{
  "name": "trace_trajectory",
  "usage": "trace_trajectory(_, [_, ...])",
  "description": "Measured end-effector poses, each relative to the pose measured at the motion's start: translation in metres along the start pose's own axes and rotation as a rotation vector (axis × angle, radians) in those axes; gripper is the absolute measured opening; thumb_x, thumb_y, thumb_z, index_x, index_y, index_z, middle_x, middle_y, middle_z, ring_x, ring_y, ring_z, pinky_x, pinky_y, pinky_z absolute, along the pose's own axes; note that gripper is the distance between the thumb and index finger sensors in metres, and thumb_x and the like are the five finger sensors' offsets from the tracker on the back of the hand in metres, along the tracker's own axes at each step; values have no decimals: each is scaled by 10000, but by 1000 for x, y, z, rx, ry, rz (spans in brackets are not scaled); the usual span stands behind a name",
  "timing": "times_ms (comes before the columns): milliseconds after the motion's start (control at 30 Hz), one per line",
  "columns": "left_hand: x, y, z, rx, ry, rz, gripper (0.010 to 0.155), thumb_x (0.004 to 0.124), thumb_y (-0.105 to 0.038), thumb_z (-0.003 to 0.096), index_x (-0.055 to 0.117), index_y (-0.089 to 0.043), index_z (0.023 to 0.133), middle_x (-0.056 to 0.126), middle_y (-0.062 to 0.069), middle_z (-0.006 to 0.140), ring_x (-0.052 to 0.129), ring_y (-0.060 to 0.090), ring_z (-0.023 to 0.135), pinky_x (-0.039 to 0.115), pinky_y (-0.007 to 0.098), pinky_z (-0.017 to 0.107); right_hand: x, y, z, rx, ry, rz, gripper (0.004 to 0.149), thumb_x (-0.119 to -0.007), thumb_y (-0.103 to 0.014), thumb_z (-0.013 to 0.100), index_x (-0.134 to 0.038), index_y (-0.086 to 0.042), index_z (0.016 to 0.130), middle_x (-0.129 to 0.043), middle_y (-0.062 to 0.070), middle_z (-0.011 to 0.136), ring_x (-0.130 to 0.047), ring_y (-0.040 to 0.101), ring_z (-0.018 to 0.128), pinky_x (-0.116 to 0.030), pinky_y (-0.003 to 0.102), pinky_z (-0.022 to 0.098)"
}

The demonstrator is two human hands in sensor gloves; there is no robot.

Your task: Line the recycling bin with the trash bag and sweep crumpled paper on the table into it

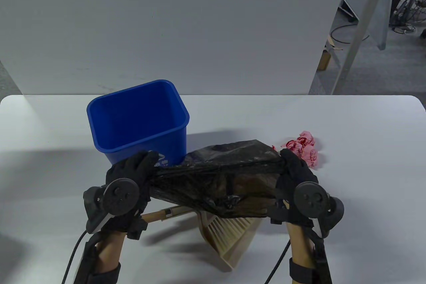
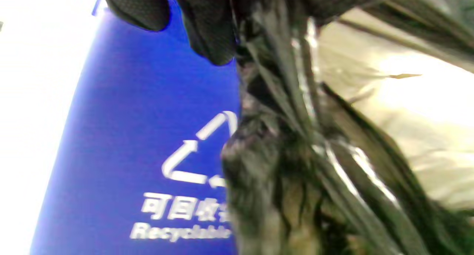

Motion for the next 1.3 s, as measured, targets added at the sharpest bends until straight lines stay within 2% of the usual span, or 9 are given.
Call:
trace_trajectory(267, [4, 17, 2, -116, 143, -408, 516, 754, -302, 596, 641, -247, 1097, 779, 38, 1045, 1001, 123, 630, 863, 409, 483, -1, 14, 3, -139, -84, 144, 366, -662, -343, 607, -733, -245, 953, -878, 84, 807, -962, 252, 571, -785, 557, 540])
trace_trajectory(467, [31, 6, 14, -100, 289, -646, 465, 735, -473, 591, 861, -167, 917, 1008, -84, 586, 1035, 12, 228, 918, 349, 253, -3, -18, 12, -108, -204, 285, 394, -645, -310, 613, -702, -223, 993, -948, 30, 650, -978, 197, 413, -827, 523, 486])
trace_trajectory(667, [18, -22, 53, -185, 346, -803, 490, 672, -405, 620, 735, -139, 1025, 990, -6, 815, 1108, 75, 462, 928, 379, 368, 20, -72, 52, -113, -388, 323, 464, -606, -284, 628, -563, -222, 1086, -931, 61, 695, -971, 219, 449, -812, 537, 499])
trace_trajectory(767, [-26, -49, 77, -77, 361, -852, 539, 604, -379, 636, 557, -141, 1117, 827, 71, 1024, 1046, 168, 718, 881, 429, 520, 50, -100, 67, -46, -339, 507, 489, -588, -281, 633, -499, -204, 1108, -905, 93, 740, -959, 255, 492, -788, 564, 516])
trace_trajectory(967, [-164, -99, 51, 484, -120, -956, 543, 578, -408, 646, 469, -310, 1170, 617, 9, 1190, 870, 195, 952, 763, 475, 693, 166, -159, 58, 465, 166, 704, 501, -552, -311, 639, -423, -266, 1120, -818, 94, 871, -919, 273, 637, -736, 586, 595])
trace_trajectory(1133, [-139, -90, 45, 449, -507, -524, 575, 711, -381, 601, 495, -433, 1131, 608, -78, 1156, 874, 32, 779, 808, 343, 635, 157, -135, 33, 744, 478, 283, 467, -550, -325, 632, -458, -325, 1090, -829, 22, 834, -909, 226, 617, -732, 544, 617])
trace_trajectory(1200, [-94, -77, 72, 344, -347, -397, 505, 774, -402, 566, 688, -341, 1060, 892, -91, 889, 988, -5, 485, 910, 320, 432, 112, -97, 54, 576, 323, -20, 447, -565, -364, 632, -550, -283, 1071, -903, -59, 646, -937, 139, 443, -803, 478, 558])
trace_trajectory(1267, [-30, -48, 94, 243, 106, -513, 425, 756, -514, 582, 854, -278, 922, 988, -133, 635, 974, -38, 263, 922, 302, 300, 52, -37, 83, 219, -287, -210, 441, -605, -376, 617, -649, -229, 1031, -939, -65, 563, -953, 132, 366, -823, 496, 527])
trace_trajectory(1300, [-9, -36, 93, 189, 139, -697, 441, 756, -516, 591, 895, -219, 885, 1006, -114, 552, 963, -1, 198, 906, 336, 247, 36, -12, 80, 211, -505, -138, 432, -598, -394, 642, -649, -214, 1032, -940, -72, 561, -955, 123, 361, -827, 489, 521])
Point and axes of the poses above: the tracker on the back of each hand, its own y axis roughly to the little-finger side, its own z axis roughly from the wrist to the fingertips, x = y × z, the point moved 1 cm from there along z, roughly from the wrist to the fingertips
